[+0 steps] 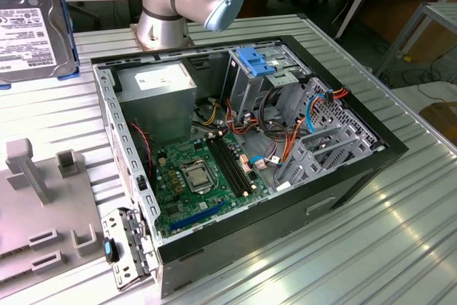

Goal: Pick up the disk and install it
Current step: 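Pick up the disk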

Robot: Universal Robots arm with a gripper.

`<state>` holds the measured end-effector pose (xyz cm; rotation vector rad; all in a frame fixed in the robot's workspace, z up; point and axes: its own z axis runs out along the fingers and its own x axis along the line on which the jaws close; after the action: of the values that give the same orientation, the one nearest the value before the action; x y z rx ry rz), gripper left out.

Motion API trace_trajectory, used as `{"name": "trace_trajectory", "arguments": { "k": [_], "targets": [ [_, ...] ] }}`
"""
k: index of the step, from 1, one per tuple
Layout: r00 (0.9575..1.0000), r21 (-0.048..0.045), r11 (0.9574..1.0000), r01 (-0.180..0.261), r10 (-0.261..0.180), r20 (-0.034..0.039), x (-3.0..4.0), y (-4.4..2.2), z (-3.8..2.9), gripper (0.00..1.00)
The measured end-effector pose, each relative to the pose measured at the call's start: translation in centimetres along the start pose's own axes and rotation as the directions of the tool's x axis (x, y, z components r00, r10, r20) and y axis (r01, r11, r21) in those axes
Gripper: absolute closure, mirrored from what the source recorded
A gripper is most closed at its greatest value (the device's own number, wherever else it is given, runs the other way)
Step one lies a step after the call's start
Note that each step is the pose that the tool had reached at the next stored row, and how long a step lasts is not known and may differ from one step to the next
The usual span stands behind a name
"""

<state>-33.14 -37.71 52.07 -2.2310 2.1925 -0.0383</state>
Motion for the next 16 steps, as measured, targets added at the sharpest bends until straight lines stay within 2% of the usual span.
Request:
{"name": "trace_trajectory", "arguments": {
  "k": [11,14,16],
  "targets": [
    [1.0000,-0.0001,1.0000,0.000,0.000,-0.0001,0.07,-3.93,0.10,0.63],
    [1.0000,-0.0001,1.0000,0.000,0.000,-0.0003,0.10,-6.03,0.15,0.63],
    [1.0000,-0.0001,1.0000,0.000,0.000,-0.0002,0.12,-6.83,0.18,0.63]
  ]
}}
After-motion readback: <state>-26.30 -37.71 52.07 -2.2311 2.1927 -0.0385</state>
